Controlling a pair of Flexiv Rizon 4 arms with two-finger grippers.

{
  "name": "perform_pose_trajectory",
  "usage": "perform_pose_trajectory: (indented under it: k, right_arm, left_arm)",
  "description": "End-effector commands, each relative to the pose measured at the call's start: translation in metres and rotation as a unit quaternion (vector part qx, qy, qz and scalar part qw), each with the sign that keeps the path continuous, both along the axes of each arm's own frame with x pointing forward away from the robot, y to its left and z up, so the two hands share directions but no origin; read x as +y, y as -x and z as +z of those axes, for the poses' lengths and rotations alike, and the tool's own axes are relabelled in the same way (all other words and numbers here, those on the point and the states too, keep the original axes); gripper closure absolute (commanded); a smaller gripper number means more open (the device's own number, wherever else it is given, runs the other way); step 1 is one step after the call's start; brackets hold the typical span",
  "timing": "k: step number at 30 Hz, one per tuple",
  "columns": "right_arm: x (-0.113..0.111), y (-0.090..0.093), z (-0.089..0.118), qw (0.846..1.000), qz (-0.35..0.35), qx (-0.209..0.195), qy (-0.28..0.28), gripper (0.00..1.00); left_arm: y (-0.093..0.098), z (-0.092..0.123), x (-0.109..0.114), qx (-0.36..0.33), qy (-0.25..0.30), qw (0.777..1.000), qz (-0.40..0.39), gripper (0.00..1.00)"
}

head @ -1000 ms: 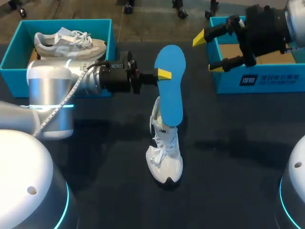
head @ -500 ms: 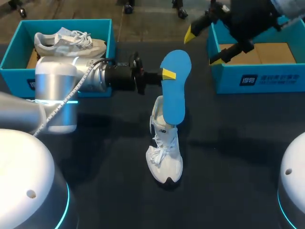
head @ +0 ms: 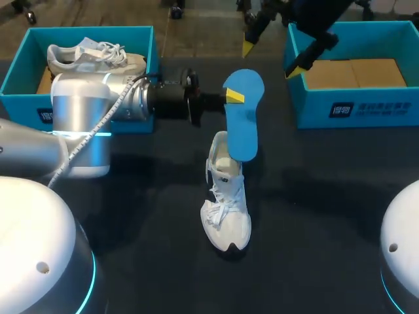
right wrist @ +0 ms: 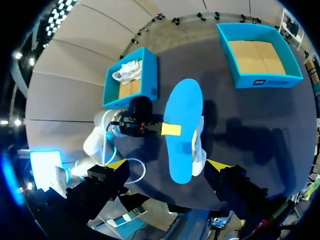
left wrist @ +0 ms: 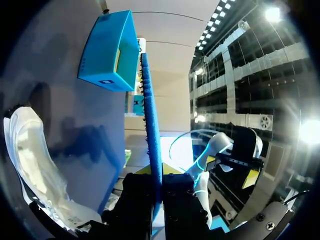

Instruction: Take the shoe out of the shoebox, open the shoe tongue, remove and reinsert the insole, then place the shoe into the shoebox

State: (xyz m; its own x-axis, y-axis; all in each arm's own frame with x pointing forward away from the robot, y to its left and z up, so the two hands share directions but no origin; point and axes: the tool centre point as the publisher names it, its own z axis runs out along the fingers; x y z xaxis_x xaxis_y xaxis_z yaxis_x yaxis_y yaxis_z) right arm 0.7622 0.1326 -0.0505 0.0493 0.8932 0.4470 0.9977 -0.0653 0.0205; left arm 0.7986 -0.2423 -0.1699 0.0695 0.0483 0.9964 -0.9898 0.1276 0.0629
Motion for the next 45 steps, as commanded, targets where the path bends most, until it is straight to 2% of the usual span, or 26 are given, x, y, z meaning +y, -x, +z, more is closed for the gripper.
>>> perform_pose_trajectory:
  k: [1, 6, 15, 32, 34, 45]
  right_arm:
    - [0.009, -0.010, -0.002, 0.990, 0.004, 0.024, 0.142, 0.00]
    - [0.015, -0.016, -0.009, 0.981, -0.004, 0.030, 0.192, 0.00]
    - [0.013, -0.031, -0.021, 0.974, -0.015, 0.008, 0.227, 0.00]
    - [0.012, -0.034, -0.022, 0.974, -0.013, 0.002, 0.228, 0.00]
    - [0.009, -0.037, -0.024, 0.982, -0.003, -0.018, 0.190, 0.00]
    - [-0.016, -0.042, -0.020, 0.990, 0.024, -0.058, 0.126, 0.00]
  left_arm:
    - [0.002, 0.002, -0.001, 0.000, -0.002, 1.000, 0.003, 1.00]
    - [0.002, 0.002, -0.001, 0.000, -0.002, 1.000, 0.003, 1.00]
    - [0.002, 0.002, -0.001, 0.000, -0.002, 1.000, 0.003, 1.00]
    - [0.002, 0.002, -0.001, 0.000, -0.002, 1.000, 0.003, 1.00]
    - [0.002, 0.002, -0.001, 0.000, -0.002, 1.000, 0.003, 1.00]
    - [0.002, 0.002, -0.001, 0.000, -0.002, 1.000, 0.003, 1.00]
